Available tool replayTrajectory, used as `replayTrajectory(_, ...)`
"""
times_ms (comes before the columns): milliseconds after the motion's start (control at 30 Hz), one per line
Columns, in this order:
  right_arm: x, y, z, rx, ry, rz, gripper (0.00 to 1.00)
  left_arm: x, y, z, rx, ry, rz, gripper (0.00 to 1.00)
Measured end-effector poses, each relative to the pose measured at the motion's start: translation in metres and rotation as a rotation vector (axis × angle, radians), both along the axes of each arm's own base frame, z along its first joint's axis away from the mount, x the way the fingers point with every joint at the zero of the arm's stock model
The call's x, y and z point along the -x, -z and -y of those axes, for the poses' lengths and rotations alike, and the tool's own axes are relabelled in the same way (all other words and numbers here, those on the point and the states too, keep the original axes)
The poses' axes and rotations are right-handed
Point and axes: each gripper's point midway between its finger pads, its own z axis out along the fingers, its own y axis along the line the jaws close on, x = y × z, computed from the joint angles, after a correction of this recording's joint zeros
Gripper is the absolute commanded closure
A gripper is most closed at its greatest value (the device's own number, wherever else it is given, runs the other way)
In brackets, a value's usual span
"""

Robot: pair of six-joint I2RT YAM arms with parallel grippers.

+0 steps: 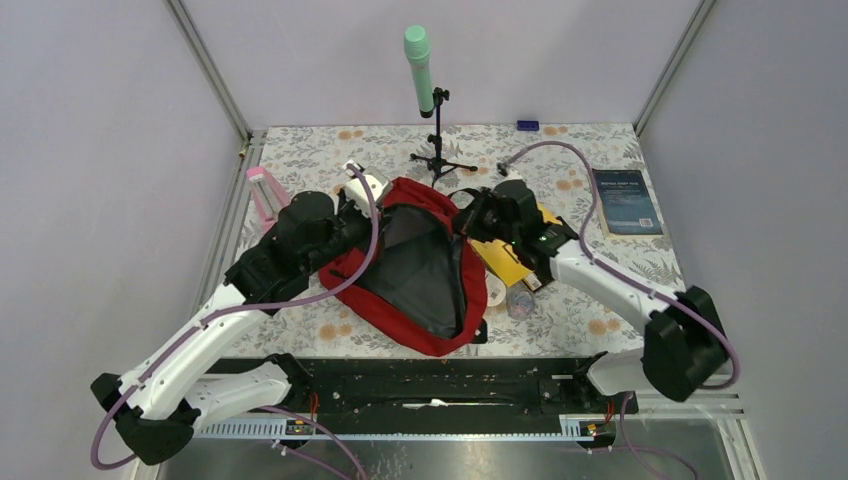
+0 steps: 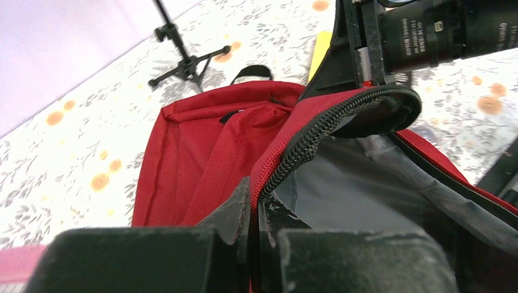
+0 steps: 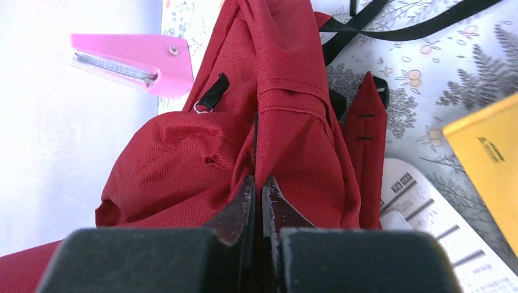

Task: Pack the student bag
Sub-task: Adjust the student bag at the center of the board.

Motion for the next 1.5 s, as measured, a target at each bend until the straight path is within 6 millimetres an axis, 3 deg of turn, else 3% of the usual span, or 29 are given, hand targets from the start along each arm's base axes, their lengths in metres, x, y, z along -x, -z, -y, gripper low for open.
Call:
replayTrajectory(67, -0.004, 0.007, -0.013, 0.026, -0.024, 0.0, 0.97, -0.003, 0.01, -0.011, -0.008, -0.037, -0.011, 1.0)
replayTrajectory(100, -0.006, 0.011, -0.019, 0.041, -0.036, -0.002, 0.9, -0.005, 0.015, -0.016, -0.013, -0.056, -0.018, 1.0)
replayTrajectory(333, -0.012, 0.027, -0.024, 0.134, -0.076, 0.028, 0.27, -0.018, 0.046, -0.035, -0.038, -0.129, -0.05, 1.0)
replayTrajectory(467, -0.016, 0.024, -0.018, 0.199, -0.095, 0.085, 0.16, -0.024, 0.051, -0.043, -0.041, -0.16, -0.052, 1.0)
replayTrajectory(633, -0.015, 0.008, 0.005, 0.238, -0.089, 0.124, 0.15, -0.025, 0.058, -0.041, -0.054, -0.16, -0.068, 1.0)
replayTrajectory(733, -0.022, -0.006, 0.045, 0.219, -0.012, 0.146, 0.15, -0.027, 0.062, -0.04, -0.064, -0.161, -0.079, 1.0)
replayTrajectory(800, -0.026, -0.006, 0.084, 0.213, 0.07, 0.142, 0.15, -0.028, 0.064, -0.04, -0.067, -0.161, -0.082, 1.0)
replayTrajectory(900, -0.027, 0.011, 0.135, 0.228, 0.185, 0.103, 0.15, -0.028, 0.064, -0.04, -0.067, -0.161, -0.082, 1.0)
replayTrajectory(1067, -0.02, 0.055, 0.189, 0.241, 0.285, -0.021, 0.15, -0.028, 0.065, -0.04, -0.07, -0.161, -0.086, 1.0)
replayTrajectory(1233, -0.011, 0.086, 0.241, 0.207, 0.428, -0.109, 0.16, -0.029, 0.067, -0.039, -0.073, -0.161, -0.09, 1.0)
replayTrajectory(1333, -0.006, 0.101, 0.26, 0.161, 0.505, -0.141, 0.2, -0.029, 0.067, -0.039, -0.073, -0.161, -0.09, 1.0)
replayTrajectory(1500, -0.006, 0.119, 0.266, 0.066, 0.567, -0.172, 0.25, -0.029, 0.067, -0.039, -0.073, -0.161, -0.09, 1.0)
